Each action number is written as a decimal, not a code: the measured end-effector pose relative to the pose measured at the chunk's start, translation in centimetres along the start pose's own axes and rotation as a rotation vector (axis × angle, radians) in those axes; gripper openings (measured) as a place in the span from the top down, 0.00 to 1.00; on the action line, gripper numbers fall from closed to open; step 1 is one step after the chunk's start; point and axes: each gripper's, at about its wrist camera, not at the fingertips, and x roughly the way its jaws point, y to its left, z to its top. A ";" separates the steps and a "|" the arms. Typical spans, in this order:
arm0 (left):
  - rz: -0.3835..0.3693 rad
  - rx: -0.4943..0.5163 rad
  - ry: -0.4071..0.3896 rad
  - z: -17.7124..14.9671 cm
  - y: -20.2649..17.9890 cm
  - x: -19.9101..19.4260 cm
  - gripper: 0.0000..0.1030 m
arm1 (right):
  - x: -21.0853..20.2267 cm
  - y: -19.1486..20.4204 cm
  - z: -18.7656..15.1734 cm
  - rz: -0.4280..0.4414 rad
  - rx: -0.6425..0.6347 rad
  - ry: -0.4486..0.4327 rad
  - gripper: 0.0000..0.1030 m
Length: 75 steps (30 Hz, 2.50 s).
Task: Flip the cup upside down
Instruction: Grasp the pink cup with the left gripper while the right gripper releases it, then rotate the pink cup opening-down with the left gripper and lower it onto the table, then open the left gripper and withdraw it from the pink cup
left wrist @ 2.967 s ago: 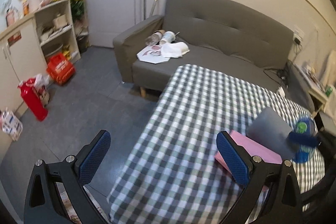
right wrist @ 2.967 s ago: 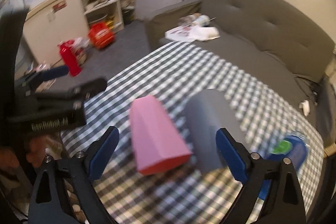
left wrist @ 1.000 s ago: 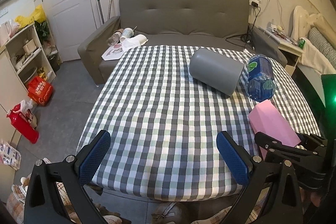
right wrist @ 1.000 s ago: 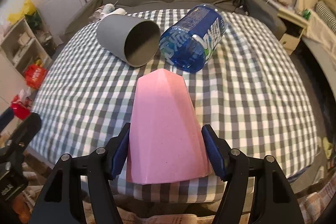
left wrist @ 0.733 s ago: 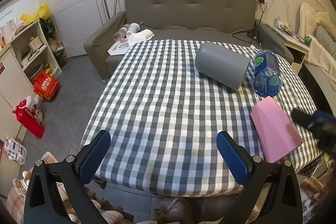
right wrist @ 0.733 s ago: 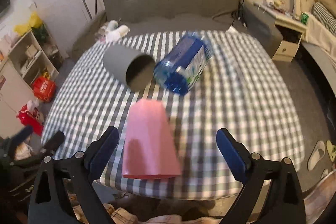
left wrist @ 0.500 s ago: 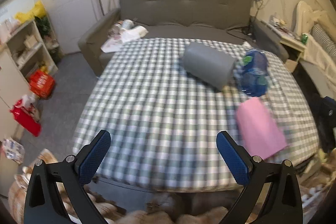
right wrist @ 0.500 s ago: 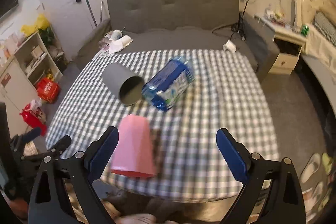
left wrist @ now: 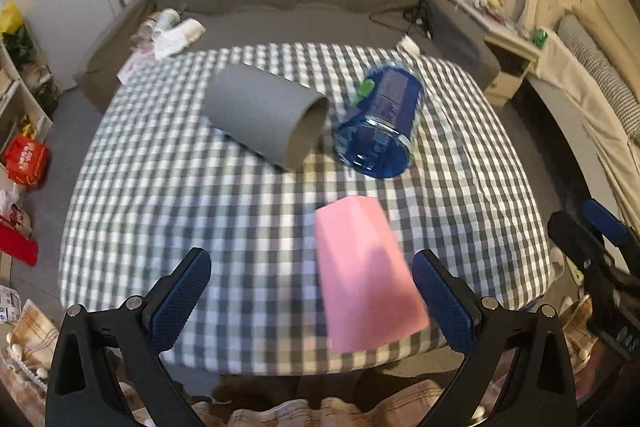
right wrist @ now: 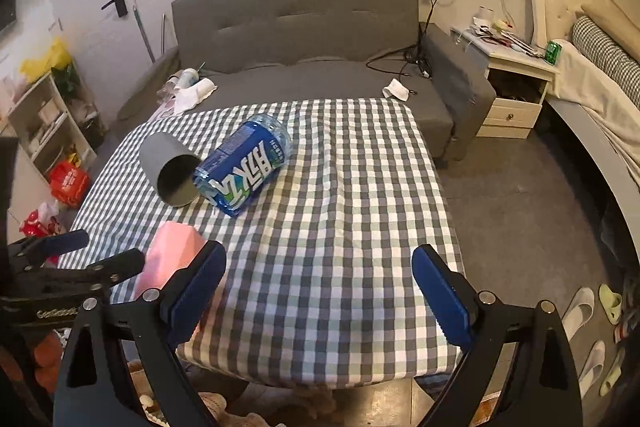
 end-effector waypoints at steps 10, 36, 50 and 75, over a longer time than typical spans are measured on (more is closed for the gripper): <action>-0.059 -0.026 0.166 1.8 -1.1 4.6 0.15 | 1.8 0.0 0.6 0.008 -0.003 0.025 0.08; 0.007 0.076 -0.121 3.0 -0.3 1.5 0.45 | 3.7 0.1 0.8 -0.015 0.005 0.055 0.08; 0.012 0.145 -0.171 2.3 -1.7 2.2 0.44 | 3.4 -0.3 0.5 -0.020 0.021 0.054 0.08; -0.039 0.085 -0.422 -0.5 2.2 -7.2 0.28 | -1.7 2.6 -0.4 0.010 -0.038 -0.135 0.08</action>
